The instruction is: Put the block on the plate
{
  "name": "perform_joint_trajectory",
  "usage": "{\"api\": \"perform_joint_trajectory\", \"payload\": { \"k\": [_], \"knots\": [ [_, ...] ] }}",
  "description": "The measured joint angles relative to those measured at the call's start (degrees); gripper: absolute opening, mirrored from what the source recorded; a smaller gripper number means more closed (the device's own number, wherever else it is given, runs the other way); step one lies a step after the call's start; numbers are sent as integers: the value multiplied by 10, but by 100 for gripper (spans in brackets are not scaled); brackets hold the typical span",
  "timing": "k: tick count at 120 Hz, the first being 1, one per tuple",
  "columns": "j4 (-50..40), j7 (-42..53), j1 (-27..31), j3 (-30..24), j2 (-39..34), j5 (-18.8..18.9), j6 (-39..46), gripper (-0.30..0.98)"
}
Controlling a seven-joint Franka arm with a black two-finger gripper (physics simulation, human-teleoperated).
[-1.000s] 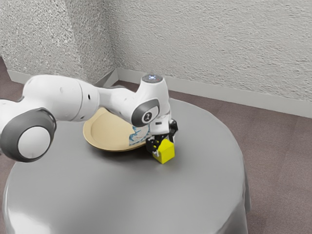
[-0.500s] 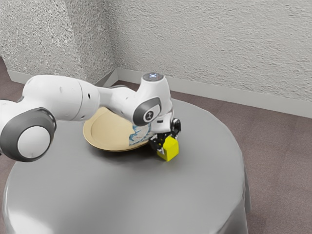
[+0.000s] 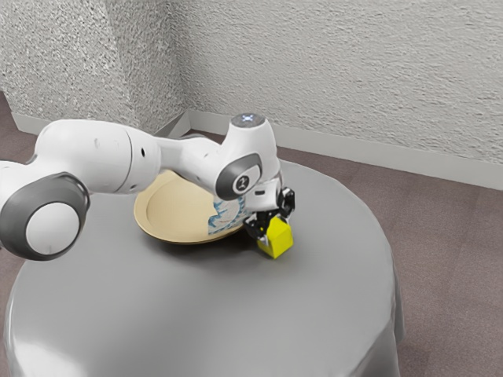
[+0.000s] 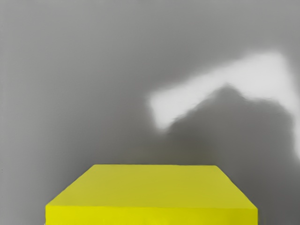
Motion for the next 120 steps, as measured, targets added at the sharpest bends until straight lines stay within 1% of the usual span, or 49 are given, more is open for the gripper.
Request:
{"api": "perform_joint_trajectory", "payload": {
  "k": [18, 29, 44, 55, 67, 85, 115, 120],
  "knots": [
    [13, 2, -4, -10, -10, -1, -3, 41],
    [15, 3, 0, -12, -40, -2, -5, 39],
    [15, 4, 24, -9, -89, -7, -13, 39],
    [15, 5, 51, -9, -102, -8, -20, 40],
    [16, 6, 84, -8, -97, -9, -27, 40],
    [16, 8, 122, -7, -68, -8, -29, 39],
    [19, 11, 152, -7, -33, -5, -29, 40],
    [22, 11, 152, -7, -29, -5, -29, 43]
  ]
}}
